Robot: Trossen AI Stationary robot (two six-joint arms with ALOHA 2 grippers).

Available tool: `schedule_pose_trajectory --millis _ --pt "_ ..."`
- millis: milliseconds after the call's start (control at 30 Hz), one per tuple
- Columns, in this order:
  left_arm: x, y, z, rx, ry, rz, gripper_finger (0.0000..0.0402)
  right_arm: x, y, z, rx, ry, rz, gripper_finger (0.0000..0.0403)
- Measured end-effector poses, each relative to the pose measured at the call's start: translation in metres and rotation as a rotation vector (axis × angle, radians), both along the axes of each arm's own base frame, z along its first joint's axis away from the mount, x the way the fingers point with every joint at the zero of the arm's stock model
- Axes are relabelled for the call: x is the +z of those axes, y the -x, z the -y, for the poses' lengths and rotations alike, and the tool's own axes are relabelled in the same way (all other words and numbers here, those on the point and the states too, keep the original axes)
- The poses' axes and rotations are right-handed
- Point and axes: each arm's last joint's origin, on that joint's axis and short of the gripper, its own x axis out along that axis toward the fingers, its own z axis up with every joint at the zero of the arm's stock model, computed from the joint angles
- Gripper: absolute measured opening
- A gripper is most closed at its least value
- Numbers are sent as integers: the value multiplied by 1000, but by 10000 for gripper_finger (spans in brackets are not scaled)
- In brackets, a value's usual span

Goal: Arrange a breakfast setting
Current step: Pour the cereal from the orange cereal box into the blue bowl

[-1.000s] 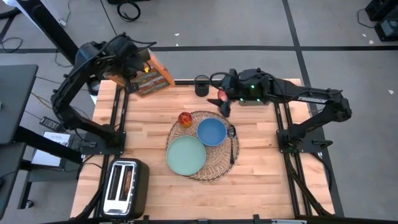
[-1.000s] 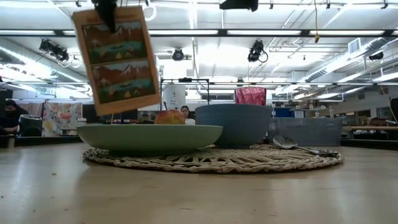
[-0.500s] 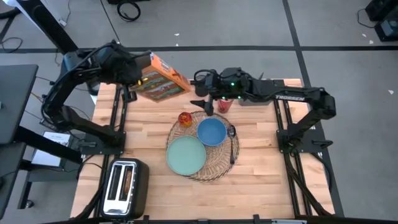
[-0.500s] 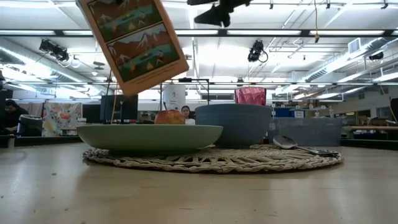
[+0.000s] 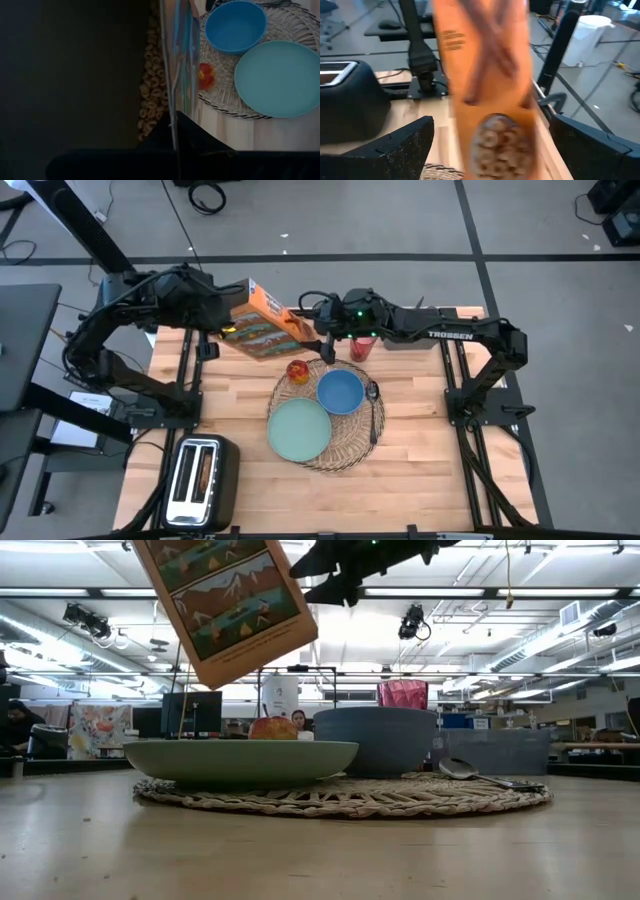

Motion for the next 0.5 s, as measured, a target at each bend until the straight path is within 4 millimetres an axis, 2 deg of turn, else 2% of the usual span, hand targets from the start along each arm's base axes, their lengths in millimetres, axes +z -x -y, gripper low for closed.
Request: schedule_pose_trajectory --millis 333,500 --pt "0 -2 5 -22 9 9 0 -4 -3 0 45 10 -7 396" --pt "1 -3 5 -23 9 18 0 -13 -4 2 34 -1 -59 396"
